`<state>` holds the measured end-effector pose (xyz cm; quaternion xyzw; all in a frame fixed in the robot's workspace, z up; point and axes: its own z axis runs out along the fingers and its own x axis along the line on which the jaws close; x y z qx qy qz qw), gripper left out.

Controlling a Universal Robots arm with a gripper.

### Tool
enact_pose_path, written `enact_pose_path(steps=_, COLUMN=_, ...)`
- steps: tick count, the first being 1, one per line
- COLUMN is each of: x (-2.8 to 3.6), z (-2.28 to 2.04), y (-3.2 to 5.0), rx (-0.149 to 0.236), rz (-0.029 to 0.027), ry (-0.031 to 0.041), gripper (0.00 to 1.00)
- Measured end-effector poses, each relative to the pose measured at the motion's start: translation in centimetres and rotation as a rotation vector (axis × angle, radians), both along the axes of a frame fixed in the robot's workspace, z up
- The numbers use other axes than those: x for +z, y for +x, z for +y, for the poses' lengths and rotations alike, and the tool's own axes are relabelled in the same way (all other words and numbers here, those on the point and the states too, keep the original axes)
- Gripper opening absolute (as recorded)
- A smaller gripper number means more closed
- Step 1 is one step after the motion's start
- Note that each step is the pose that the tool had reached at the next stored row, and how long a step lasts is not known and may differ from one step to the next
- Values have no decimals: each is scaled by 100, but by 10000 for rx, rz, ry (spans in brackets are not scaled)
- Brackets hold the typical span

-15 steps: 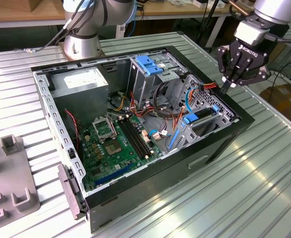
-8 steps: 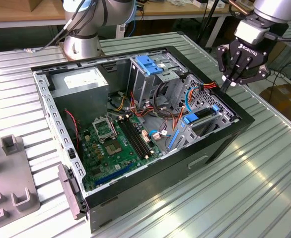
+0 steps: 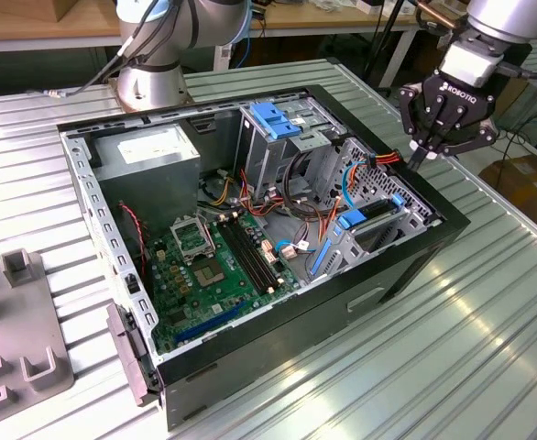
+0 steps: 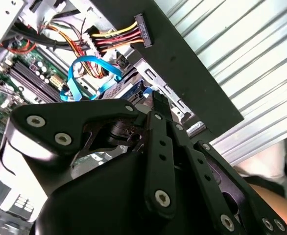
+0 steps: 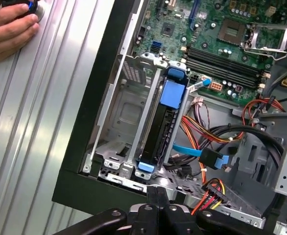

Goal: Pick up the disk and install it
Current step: 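Insert the first disk wire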

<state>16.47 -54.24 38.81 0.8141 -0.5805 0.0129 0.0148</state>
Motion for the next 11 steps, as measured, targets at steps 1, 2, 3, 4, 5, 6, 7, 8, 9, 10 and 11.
enact_pose_path(steps=1, x=-1, z=0, y=0, rx=189, rz=0, ry=0, gripper=10)
enact_pose_path(steps=2, x=-1, z=0, y=0, rx=391, rz=0, ry=-1, gripper=10)
enact_pose_path(steps=3, x=-1, z=0, y=0, rx=548, rz=0, ry=0, gripper=10)
enact_pose_path(steps=4, x=-2, z=0, y=1, rx=744, rz=0, ry=0, gripper=10)
enact_pose_path(steps=5, x=-2, z=3, y=3, rx=803, rz=1, ry=-4, gripper=10)
enact_pose_path(steps=6, x=-1, z=8, y=9, rx=848, rz=0, ry=-11, gripper=10)
enact_pose_path(steps=7, x=-1, z=11, y=20, rx=874, rz=1, ry=-11, gripper=10)
enact_pose_path(steps=8, x=-2, z=17, y=38, rx=908, rz=1, ry=-12, gripper=10)
enact_pose_path(steps=9, x=-3, z=22, y=51, rx=927, rz=0, ry=-11, gripper=10)
enact_pose_path(steps=10, x=-2, z=33, y=71, rx=952, rz=0, ry=-12, gripper=10)
enact_pose_path(steps=11, x=-2, z=40, y=84, rx=971, rz=0, ry=-12, gripper=10)
